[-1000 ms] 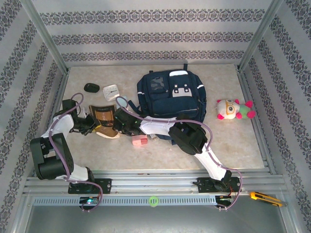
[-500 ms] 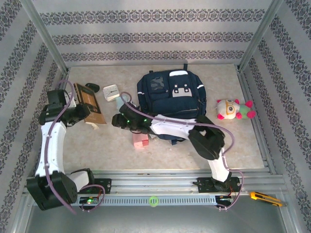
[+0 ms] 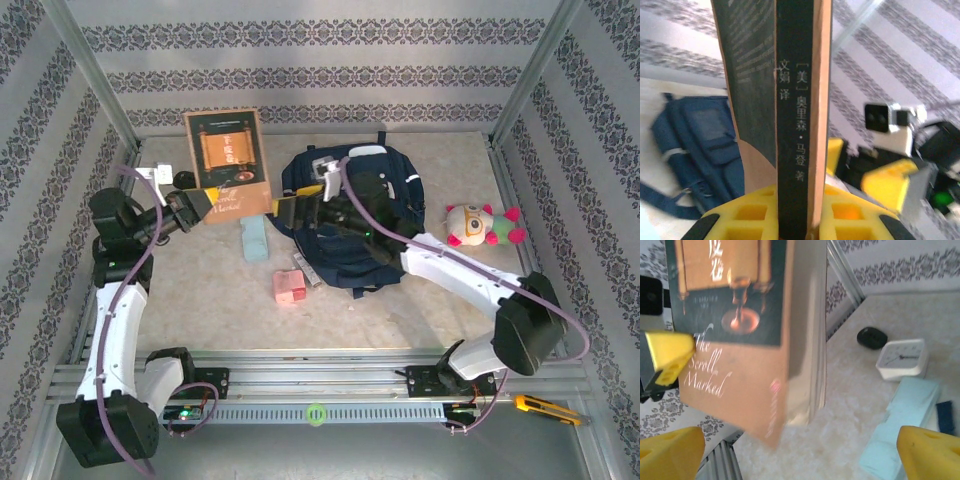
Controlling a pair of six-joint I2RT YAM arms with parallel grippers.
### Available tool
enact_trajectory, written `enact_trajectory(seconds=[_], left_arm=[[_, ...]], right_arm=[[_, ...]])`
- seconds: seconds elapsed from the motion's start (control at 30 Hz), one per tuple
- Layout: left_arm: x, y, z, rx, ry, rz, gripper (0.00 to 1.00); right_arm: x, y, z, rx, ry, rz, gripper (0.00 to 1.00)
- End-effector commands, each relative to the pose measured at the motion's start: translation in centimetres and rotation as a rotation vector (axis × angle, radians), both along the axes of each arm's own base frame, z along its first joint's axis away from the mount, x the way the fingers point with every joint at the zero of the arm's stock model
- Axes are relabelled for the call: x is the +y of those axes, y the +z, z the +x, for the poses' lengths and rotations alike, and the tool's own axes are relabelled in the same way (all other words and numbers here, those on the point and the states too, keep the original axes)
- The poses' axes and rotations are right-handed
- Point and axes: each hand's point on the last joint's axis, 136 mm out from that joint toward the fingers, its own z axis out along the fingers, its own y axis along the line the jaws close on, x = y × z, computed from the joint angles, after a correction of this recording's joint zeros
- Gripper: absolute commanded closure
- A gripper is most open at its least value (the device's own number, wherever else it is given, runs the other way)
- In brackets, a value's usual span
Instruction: Pack the student bag
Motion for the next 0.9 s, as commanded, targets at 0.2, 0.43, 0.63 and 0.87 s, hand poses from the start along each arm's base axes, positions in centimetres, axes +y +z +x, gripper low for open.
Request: enact_trajectory(seconds=[0.2, 0.43, 0.63, 0.87], left_arm=[[-5.2, 6.2, -5.0, -0.359, -0.289, 0.059, 1.0], [-7.6, 7.2, -5.3, -0.418, -0.439, -0.005, 1.0], [-8.9, 7.7, -6.0, -0.434, -0.512, -0.038, 1.0], [-9.5, 7.7, -6.1, -0.433, -0.54, -0.048, 1.0]], right_arm=[[-2.5, 5.1, -2.8, -0.234, 0.121, 0.062, 0.02], [-3.7, 6.8, -1.7, -0.251, 0.128, 0.103, 0.02], [-3.1, 7.4, -3.0, -0.255, 0.308, 0.154, 0.02], [-2.6, 8.3, -5.8, -0.242, 0.521, 0.225, 0.05]])
